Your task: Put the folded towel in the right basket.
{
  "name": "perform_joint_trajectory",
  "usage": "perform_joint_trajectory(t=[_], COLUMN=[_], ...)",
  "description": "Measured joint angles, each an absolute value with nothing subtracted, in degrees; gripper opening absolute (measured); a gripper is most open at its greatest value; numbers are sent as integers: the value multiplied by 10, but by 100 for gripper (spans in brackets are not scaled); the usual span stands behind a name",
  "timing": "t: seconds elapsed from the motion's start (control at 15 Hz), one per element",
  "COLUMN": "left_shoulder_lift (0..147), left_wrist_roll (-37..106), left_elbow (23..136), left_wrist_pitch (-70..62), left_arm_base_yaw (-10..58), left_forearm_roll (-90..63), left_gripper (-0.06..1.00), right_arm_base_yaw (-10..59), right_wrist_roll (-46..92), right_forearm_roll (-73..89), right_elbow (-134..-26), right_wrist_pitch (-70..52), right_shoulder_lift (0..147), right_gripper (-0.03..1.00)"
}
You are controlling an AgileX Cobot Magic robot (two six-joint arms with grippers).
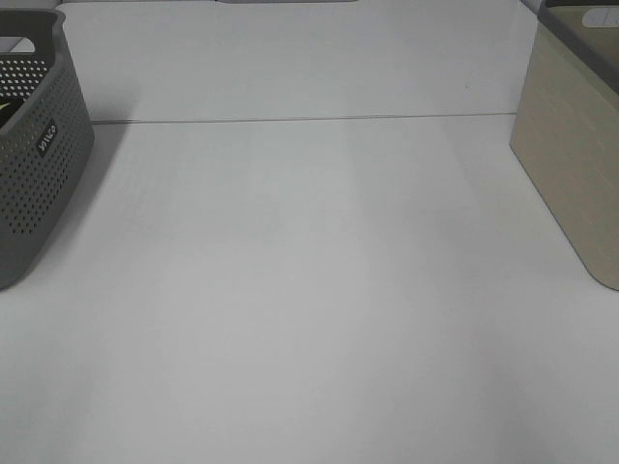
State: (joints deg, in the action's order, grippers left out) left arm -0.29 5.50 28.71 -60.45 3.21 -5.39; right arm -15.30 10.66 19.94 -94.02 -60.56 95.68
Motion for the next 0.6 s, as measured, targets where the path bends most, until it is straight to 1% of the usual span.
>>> perform_joint_trajectory(t=[0.13,0.27,0.4,0.47,0.53,0.6], left_shoulder_lift=[-3,-3,-3,-3,-3,-3], left_wrist_roll=[55,55,55,55,55,55], left_elbow=[287,287,287,287,287,287], left_wrist_pitch=[-604,-604,-604,-604,-604,-604], left_arm_base_yaw=[32,32,32,32,32,32], left_forearm_roll=[-54,-54,-54,-54,-54,-54], left_gripper=[98,98,98,98,98,98], right_arm_base_yaw=[-107,-43,2,14,33,52], right_wrist_roll=[104,60,15,6,-8,-19], right_forearm_roll=[178,128,68,55,37,18], right_elbow=[-943,-943,-941,-936,-923,-871], right_wrist_pitch=[-619,-655,-689,-689,-691,-692], right_shoulder_lift=[928,904,878,868,847,800], right_gripper=[65,65,65,65,65,65])
